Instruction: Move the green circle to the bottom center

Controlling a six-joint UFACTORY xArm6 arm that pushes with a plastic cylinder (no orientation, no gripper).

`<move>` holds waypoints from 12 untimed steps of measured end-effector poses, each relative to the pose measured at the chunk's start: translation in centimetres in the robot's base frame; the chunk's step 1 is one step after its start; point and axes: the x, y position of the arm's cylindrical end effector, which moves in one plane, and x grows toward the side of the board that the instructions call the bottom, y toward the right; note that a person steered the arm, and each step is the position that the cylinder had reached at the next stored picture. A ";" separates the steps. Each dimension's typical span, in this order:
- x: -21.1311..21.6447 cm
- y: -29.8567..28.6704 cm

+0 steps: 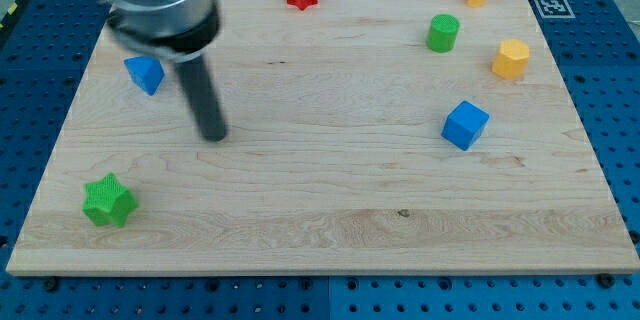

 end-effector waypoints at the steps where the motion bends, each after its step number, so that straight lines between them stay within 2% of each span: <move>1: -1.7 7.0; 4: -2.4 7.6; 6: -11.9 9.4; 7: -14.7 13.9; 8: -15.3 15.5; 9: -17.6 16.1; 10: -20.5 19.9; 12: -18.9 29.5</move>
